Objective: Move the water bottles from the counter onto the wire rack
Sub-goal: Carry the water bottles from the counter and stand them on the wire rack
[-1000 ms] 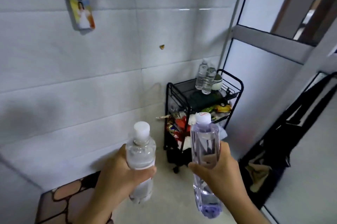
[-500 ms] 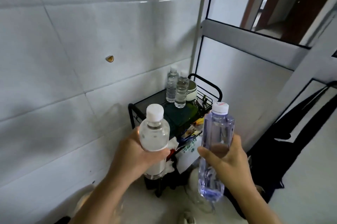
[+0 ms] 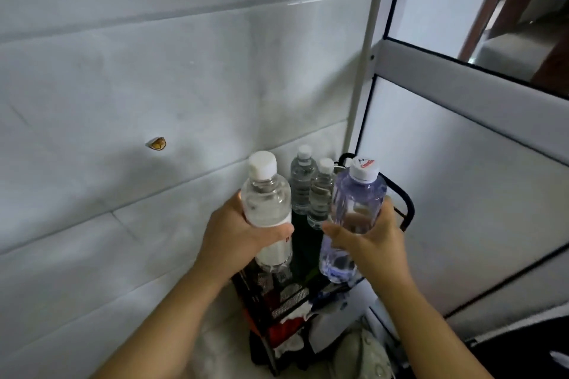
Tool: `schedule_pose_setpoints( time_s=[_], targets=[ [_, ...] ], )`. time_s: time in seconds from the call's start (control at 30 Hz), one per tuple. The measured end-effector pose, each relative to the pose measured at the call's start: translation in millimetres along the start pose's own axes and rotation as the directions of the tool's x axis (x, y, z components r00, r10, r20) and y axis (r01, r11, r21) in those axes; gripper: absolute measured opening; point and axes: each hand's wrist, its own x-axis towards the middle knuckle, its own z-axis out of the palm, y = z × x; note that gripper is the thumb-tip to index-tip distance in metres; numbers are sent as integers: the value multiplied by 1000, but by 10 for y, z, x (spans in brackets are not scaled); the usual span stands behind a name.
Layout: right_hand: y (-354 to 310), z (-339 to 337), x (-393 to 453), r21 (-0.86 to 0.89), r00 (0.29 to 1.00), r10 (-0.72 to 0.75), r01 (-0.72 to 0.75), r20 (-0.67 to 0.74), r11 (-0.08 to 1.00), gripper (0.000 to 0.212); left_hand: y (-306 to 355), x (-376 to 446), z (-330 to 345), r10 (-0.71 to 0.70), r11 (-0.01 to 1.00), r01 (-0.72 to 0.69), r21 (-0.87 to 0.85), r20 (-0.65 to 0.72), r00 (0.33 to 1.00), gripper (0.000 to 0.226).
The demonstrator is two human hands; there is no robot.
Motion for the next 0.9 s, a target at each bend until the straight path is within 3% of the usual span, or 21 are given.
schedule_pose_setpoints(
  time_s=[0.27, 0.57, 0.73, 0.9],
  targets=[
    [193, 402, 526, -40, 999, 48, -48, -11, 998, 69, -366, 829, 40, 62, 998, -60, -24, 115, 991, 52],
    [546, 821, 818, 5, 970, 170, -172, -175, 985, 64, -1003, 1641, 339, 27, 997, -6, -81, 269, 963, 58],
    [638, 1005, 920, 43, 944, 225, -222, -242, 974, 66, -1197, 1844, 450, 79, 995, -53, -82, 362, 929, 62],
    [692, 1166, 933, 43, 923, 236, -234, -304, 971, 63, -1307, 1941, 495, 155, 988, -142, -62, 393, 907, 53]
  ],
)
